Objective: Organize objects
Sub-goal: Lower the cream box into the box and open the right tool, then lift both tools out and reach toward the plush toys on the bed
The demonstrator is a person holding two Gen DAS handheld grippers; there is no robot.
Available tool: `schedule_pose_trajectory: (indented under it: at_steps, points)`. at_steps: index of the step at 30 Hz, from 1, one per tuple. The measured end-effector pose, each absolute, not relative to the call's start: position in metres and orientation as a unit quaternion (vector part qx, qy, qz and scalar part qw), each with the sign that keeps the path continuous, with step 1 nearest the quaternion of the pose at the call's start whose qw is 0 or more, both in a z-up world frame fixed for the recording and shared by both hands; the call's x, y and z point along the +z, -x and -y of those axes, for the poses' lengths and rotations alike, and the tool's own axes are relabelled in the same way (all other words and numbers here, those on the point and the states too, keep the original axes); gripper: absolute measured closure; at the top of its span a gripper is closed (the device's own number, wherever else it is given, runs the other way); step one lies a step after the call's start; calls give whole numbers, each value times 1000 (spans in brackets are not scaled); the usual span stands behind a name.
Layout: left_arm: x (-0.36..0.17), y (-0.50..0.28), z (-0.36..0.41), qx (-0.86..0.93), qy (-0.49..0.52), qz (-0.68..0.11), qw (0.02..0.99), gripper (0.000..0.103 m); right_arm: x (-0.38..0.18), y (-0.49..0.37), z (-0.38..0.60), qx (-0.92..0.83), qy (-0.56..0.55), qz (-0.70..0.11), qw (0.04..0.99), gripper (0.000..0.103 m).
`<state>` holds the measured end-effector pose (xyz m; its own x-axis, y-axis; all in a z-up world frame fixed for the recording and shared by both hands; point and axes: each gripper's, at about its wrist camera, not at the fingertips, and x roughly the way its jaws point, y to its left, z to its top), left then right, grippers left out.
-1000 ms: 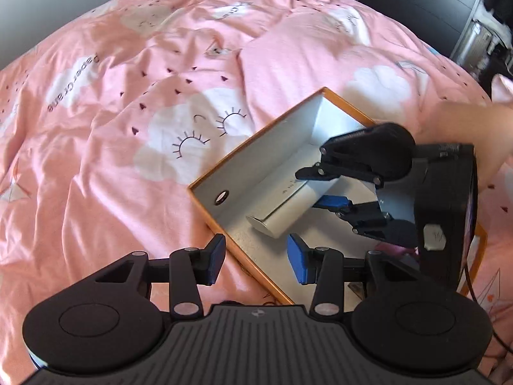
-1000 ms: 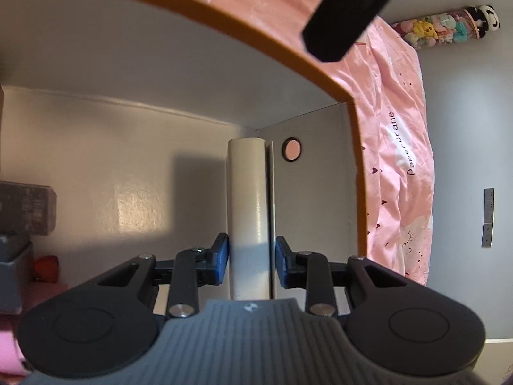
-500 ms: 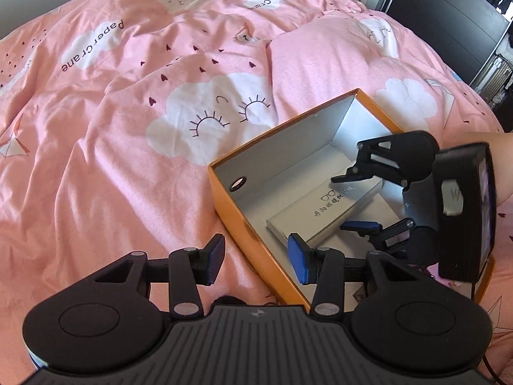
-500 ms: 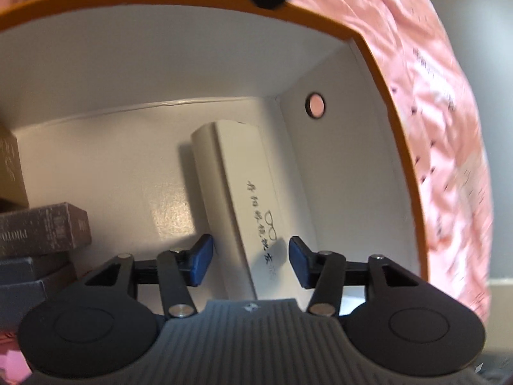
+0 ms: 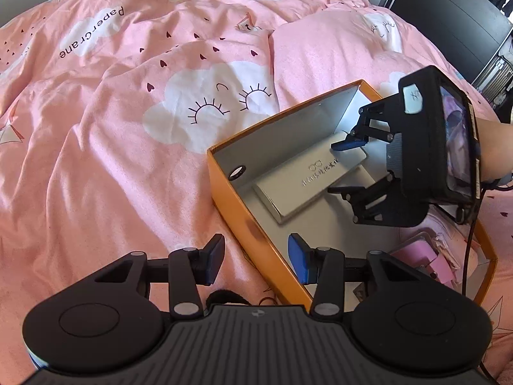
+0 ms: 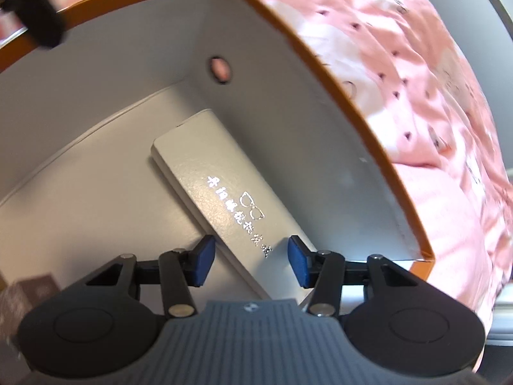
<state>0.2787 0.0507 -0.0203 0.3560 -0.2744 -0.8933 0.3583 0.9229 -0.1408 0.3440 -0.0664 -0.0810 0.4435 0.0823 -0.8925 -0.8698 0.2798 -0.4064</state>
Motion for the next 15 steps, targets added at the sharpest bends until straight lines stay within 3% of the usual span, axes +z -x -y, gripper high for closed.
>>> schedule_pose_trajectory:
  at_steps: [7,10,15]
  points:
    - [-16,-268,-56,-189,-24,-520,833,51,-80,-333,69,326,499,-390,702,61]
    - [-8,-254,-57,-181,-10,-507,843,51,-60,-314,75,341,454,-397,721,62]
    - [-1,-228,-59,-135,22,-490,861,51,-26,-278,77,429,374,-425,704,86]
